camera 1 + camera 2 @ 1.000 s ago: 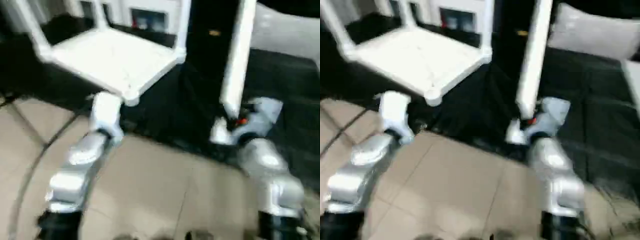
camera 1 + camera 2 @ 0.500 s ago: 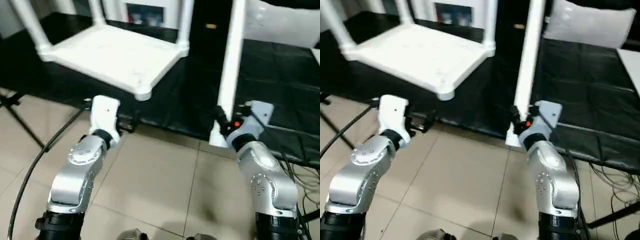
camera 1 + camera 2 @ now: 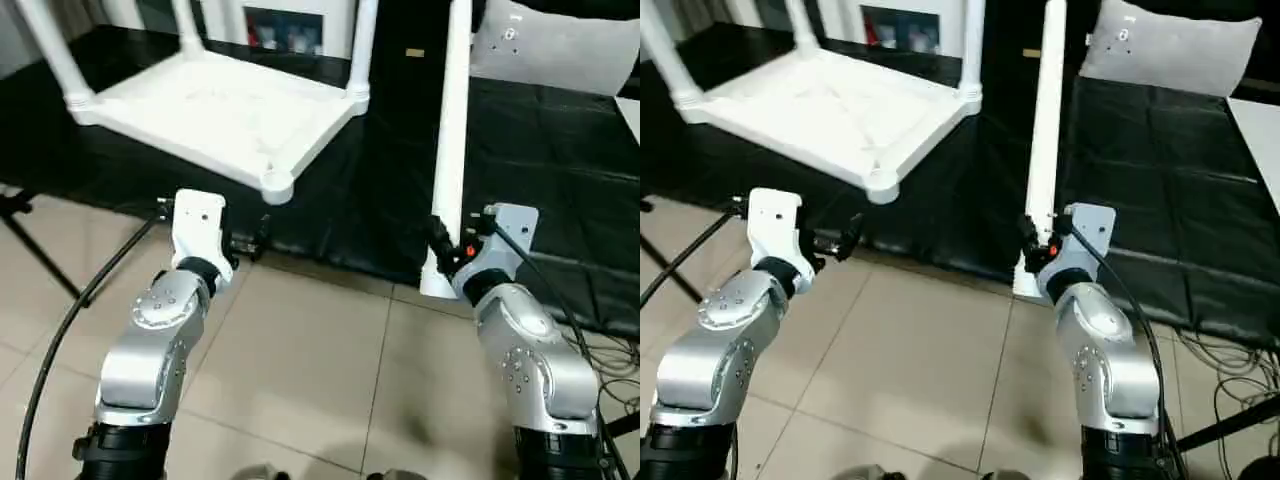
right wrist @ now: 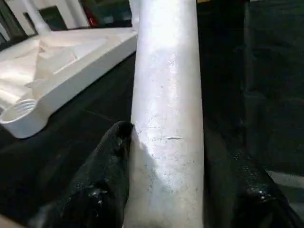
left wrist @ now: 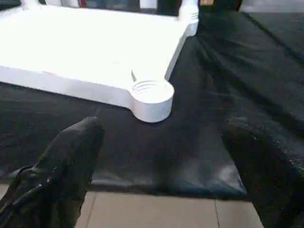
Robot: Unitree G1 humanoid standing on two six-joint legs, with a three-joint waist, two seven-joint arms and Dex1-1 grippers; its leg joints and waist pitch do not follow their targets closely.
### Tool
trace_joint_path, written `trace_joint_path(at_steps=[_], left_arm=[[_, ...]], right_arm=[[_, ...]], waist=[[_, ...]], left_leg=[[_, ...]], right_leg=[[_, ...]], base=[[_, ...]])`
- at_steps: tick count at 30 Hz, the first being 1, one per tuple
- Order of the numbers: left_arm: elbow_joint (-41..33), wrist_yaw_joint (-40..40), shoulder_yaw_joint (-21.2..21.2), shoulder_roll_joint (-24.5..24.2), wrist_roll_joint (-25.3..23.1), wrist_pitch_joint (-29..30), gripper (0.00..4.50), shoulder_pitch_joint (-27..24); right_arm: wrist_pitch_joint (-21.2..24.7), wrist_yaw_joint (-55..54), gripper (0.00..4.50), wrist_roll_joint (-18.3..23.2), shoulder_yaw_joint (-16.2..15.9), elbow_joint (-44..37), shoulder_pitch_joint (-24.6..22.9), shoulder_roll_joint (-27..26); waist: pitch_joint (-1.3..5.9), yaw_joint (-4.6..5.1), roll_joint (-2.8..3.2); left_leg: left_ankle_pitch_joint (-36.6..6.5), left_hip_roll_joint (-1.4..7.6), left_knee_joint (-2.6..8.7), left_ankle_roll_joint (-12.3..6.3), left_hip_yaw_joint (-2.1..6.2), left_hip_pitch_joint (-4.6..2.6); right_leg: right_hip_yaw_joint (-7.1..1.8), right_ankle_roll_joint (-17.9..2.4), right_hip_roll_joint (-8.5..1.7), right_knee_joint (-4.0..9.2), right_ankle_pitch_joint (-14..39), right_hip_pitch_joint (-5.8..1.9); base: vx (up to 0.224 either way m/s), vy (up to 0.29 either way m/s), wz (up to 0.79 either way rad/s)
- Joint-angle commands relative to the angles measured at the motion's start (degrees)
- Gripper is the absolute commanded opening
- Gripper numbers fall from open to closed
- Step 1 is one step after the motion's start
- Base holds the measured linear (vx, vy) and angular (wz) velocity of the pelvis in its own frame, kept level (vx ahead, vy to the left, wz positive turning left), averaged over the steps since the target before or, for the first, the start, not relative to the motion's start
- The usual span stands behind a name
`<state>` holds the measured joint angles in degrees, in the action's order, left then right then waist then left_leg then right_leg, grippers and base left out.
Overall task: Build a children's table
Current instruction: Pick table leg
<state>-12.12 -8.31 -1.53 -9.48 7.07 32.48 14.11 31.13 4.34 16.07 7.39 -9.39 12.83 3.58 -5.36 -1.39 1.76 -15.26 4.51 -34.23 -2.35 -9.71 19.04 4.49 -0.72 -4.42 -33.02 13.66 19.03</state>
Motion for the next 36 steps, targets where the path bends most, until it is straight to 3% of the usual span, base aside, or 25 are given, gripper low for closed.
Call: trace_joint_path(at_steps=[1, 3, 4, 5, 7, 8, 9, 10, 13, 14, 15, 16, 19, 20, 21, 22, 25, 27, 28, 29, 30, 31, 32, 34, 36], left_arm=[[-0.3, 0.4, -0.4, 0.1, 0.2, 0.2, 4.5, 0.0], [-0.2, 0.4, -0.5, 0.1, 0.2, 0.2, 4.5, 0.0], [-0.2, 0.3, -0.5, 0.1, 0.2, 0.1, 4.5, 0.0], [-0.1, 0.3, -0.5, 0.1, 0.2, 0.1, 4.5, 0.0], [0.0, 0.2, -0.5, 0.1, 0.1, 0.0, 4.5, 0.0], [0.0, 0.2, -0.5, 0.0, 0.1, 0.0, 4.5, 0.1], [0.1, 0.2, -0.5, 0.0, 0.1, 0.0, 4.5, 0.1], [0.1, 0.1, -0.5, 0.0, 0.1, 0.0, 4.5, 0.1], [0.2, 0.0, -0.5, 0.0, 0.1, 0.0, 4.5, 0.3], [0.2, 0.0, -0.4, 0.0, 0.1, -0.1, 4.5, 0.3], [0.2, 0.0, -0.4, -0.1, -0.1, 0.0, 4.5, 0.3], [0.2, 0.0, -0.2, -0.1, -0.3, -0.6, 4.5, 0.2], [0.0, -0.4, 0.3, 0.0, -0.6, -1.0, 4.5, 0.0], [-0.1, -0.5, 0.3, 0.0, -0.6, -0.9, 4.5, 0.0], [0.0, -0.5, 0.3, 0.0, -0.5, -0.9, 4.5, 0.0], [0.0, -0.5, 0.3, 0.0, -0.4, -1.1, 4.5, 0.0], [0.1, -0.4, -0.1, -0.1, -0.1, -1.0, 4.5, 0.1], [0.1, -0.4, -0.2, -0.3, -0.1, -1.0, 4.5, 0.1], [0.1, -0.5, -0.2, -0.4, -0.1, -1.0, 4.5, 0.0], [0.1, -0.6, -0.3, -0.4, -0.1, -0.9, 4.5, -0.1], [0.1, -0.6, -0.3, -0.4, -0.1, -1.0, 4.5, -0.1], [0.3, -0.6, -0.3, -0.3, -0.2, -1.0, 4.5, 0.1], [0.4, -0.6, -0.3, -0.3, -0.2, -1.0, 4.5, 0.1], [0.4, -0.6, -0.2, -0.3, -0.2, -1.0, 4.5, 0.1], [0.5, -0.6, -0.2, -0.3, 0.0, -1.0, 4.5, 0.2]], right_arm=[[0.5, 0.5, 1.86, -0.1, 0.0, -1.3, -0.1, 0.3], [0.7, 0.6, 1.86, 0.1, 0.0, -1.2, -0.1, 0.3], [0.7, 0.7, 1.86, 0.3, -0.1, -1.1, -0.1, 0.4], [0.7, 0.7, 1.86, 0.3, -0.1, -1.1, -0.1, 0.4], [0.5, 0.7, 1.86, 0.3, -0.3, -1.0, -0.2, 0.5], [0.4, 0.7, 1.86, 0.3, -0.3, -0.9, -0.2, 0.5], [0.3, 0.7, 1.86, 0.2, -0.4, -0.9, -0.2, 0.6], [0.3, 0.7, 1.86, 0.1, -0.4, -0.9, -0.2, 0.6], [0.1, 0.6, 1.86, 0.1, -0.4, -0.7, -0.1, 0.5], [0.1, 0.6, 1.86, 0.2, -0.3, -0.7, -0.1, 0.4], [0.0, 0.6, 1.86, 0.1, -0.3, -0.8, -0.2, 0.4], [-0.1, 0.7, 1.86, -0.1, -0.5, -0.7, -0.3, 0.6], [-0.2, 0.9, 1.86, -0.2, -0.6, -0.5, -0.2, 0.9], [-0.1, 0.9, 1.86, -0.2, -0.6, -0.5, -0.2, 0.9], [-0.2, 1.0, 1.86, -0.4, -0.7, -0.4, -0.1, 1.1], [-0.3, 1.1, 1.86, -0.5, -0.7, -0.3, 0.0, 1.2], [0.3, 1.2, 1.86, -0.6, -0.9, -0.2, 0.0, 1.1], [0.2, 1.3, 1.86, -0.8, -0.9, -0.1, 0.0, 1.0], [0.1, 1.3, 1.86, -0.8, -1.0, -0.1, -0.1, 1.0], [-0.3, 1.3, 1.86, -0.7, -1.1, 0.0, -0.1, 1.0], [-0.4, 1.3, 1.86, -0.7, -1.1, 0.0, -0.1, 1.1], [-0.6, 1.4, 1.86, -0.6, -1.1, 0.2, 0.0, 1.2], [-0.6, 1.4, 1.86, -0.7, -1.2, 0.2, 0.1, 1.3], [-0.5, 1.4, 1.86, -0.7, -1.3, -0.1, 0.1, 1.3], [-0.4, 1.5, 1.86, -0.8, -1.2, -0.3, 0.2, 1.2]], waist=[[5.31, -0.14, -0.25], [5.73, 0.05, 0.52], [4.88, 1.36, -0.21], [4.33, 1.26, -0.7], [3.94, 0.95, -2.49], [5.35, -2.87, -4.39], [4.38, -4.86, -3.62], [4.04, -4.24, -3.95], [4.03, -4.42, -1.4], [4.12, -3.58, 1.3], [3.84, -0.01, 3.36], [5.43, -0.05, 2.76], [5.99, 0.97, 0.68], [6.26, 0.33, -0.65], [6.33, -1.41, -2.81], [6.88, -2.39, -2.66], [6.53, -2.57, -2.45], [5.24, -3.5, -2.68], [4.59, -3.78, -2.64], [4.87, -4.54, -0.82], [4.44, -4.29, -0.52], [4.31, -4.04, 0.17], [4.59, -2.38, 1.95], [4.7, 0.53, 3.28], [3.99, 0.6, 2.43]], left_leg=[[7.2, 4.88, 2.91, -12.8, 2.59, -0.17], [11.9, 8.21, 3.31, -7.35, 2.01, -7.38], [21.6, 14.12, 3.9, -2.83, 4.43, -13.32], [20.3, 14.02, 4.72, -1.44, 2.57, -11.93], [4.1, 7.08, 4.09, 2.66, -3.71, -9.65], [-10.3, -1.2, -4.53, 3.35, -4.21, -2.93], [-9.0, 0.65, -9.08, 4.48, 1.22, 3.2], [-4.0, 0.58, -10.9, 8.94, 3.97, 6.37], [7.1, 1.4, -5.9, 13.77, 7.06, 6.51], [12.4, 1.99, 1.01, 12.27, 6.72, 3.48], [4.3, 11.68, 6.89, 10.03, 14.02, -0.26], [-2.0, 13.94, 4.57, -2.64, 14.92, -4.45], [31.9, 9.92, -0.45, -22.83, 12.29, -2.95], [35.2, 7.01, -2.59, -20.63, 10.08, -0.74], [27.6, 0.79, -3.96, -12.15, 5.13, 6.96], [17.8, 1.29, -2.11, -4.23, 4.47, 6.66], [8.0, 1.49, -2.19, -2.07, 4.0, 6.14], [-4.0, 3.09, -5.35, 1.29, 4.11, 5.6], [-4.8, 3.43, -5.61, 2.47, 4.63, 5.94], [-2.8, 5.47, -5.3, -0.58, 7.17, 7.09], [-2.9, 6.45, -3.88, -3.12, 7.62, 5.88], [-3.4, 6.75, -2.06, -4.29, 7.4, 4.72], [-6.7, 6.3, 2.47, -7.87, 6.53, 1.08], [-12.6, 4.8, 7.3, -11.1, 6.05, -0.88], [-13.6, 5.95, 8.27, -10.72, 5.94, -0.62]], right_leg=[[-3.09, -17.1, -4.57, 1.04, -8.8, -4.03], [-3.52, -15.0, -1.19, -1.89, -8.5, 0.99], [-1.75, -4.0, -2.1, -5.53, 0.1, 9.52], [-1.5, -2.8, -2.68, -5.9, -0.7, 9.28], [-3.11, -7.3, -2.6, -2.05, -3.8, 5.87], [-14.88, -21.1, -5.52, 2.34, -1.0, -5.21], [-18.92, -29.9, -9.51, 2.59, -6.8, -9.09], [-17.24, -29.2, -5.88, 0.67, -13.7, -9.34], [-12.9, -20.8, 0.09, 0.7, -18.8, -5.13], [-10.45, -10.3, 5.4, 1.82, -6.0, -3.15], [-4.37, -1.9, 4.83, -8.42, 8.4, 2.18], [-4.17, 0.1, 1.58, -9.31, 10.0, 4.52], [-5.64, 3.6, -1.67, -5.95, -6.4, 6.94], [-6.64, 2.4, -3.05, -3.46, -14.8, 5.24], [-8.61, 3.6, -4.03, -3.63, -41.2, -1.51], [-7.16, 7.8, -4.52, -4.15, -59.1, -1.58], [-6.94, 10.6, -5.75, -2.72, -60.3, -1.78], [-13.81, 7.9, -7.53, 1.62, -24.5, -1.25], [-14.66, 5.5, -7.85, 2.46, -12.7, -1.52], [-13.37, -1.6, -12.08, 3.41, -1.7, -2.38], [-12.4, -6.9, -11.39, 4.57, 9.0, -1.43], [-11.33, -8.7, -9.66, 4.63, 13.4, -0.91], [-6.77, -9.2, -2.82, 1.93, 17.0, 1.3], [1.21, -1.6, 3.8, -11.03, 11.7, 4.97], [3.1, 1.8, 1.94, -11.38, 6.4, 5.34]], base=[[0.144, -0.002, 0.03], [0.137, -0.015, -0.19], [0.131, -0.023, -0.33], [0.118, -0.036, -0.48], [0.152, -0.057, -0.5], [0.198, -0.064, -0.49], [0.183, -0.043, -0.64], [0.183, -0.043, -0.64], [0.133, -0.015, -0.7], [0.118, 0.044, -0.65], [0.115, 0.05, -0.37], [0.115, 0.05, -0.37], [0.094, -0.008, 0.01], [0.051, -0.056, 0.0], [0.028, -0.108, 0.01], [0.028, -0.108, 0.01], [-0.029, -0.092, 0.07], [-0.036, 0.004, -0.01], [-0.083, 0.096, -0.33], [-0.084, 0.184, -0.36], [-0.139, 0.335, -0.33], [-0.098, 0.267, -0.06], [-0.096, 0.3, 0.03], [-0.086, 0.32, 0.04], [-0.109, 0.27, 0.03]])
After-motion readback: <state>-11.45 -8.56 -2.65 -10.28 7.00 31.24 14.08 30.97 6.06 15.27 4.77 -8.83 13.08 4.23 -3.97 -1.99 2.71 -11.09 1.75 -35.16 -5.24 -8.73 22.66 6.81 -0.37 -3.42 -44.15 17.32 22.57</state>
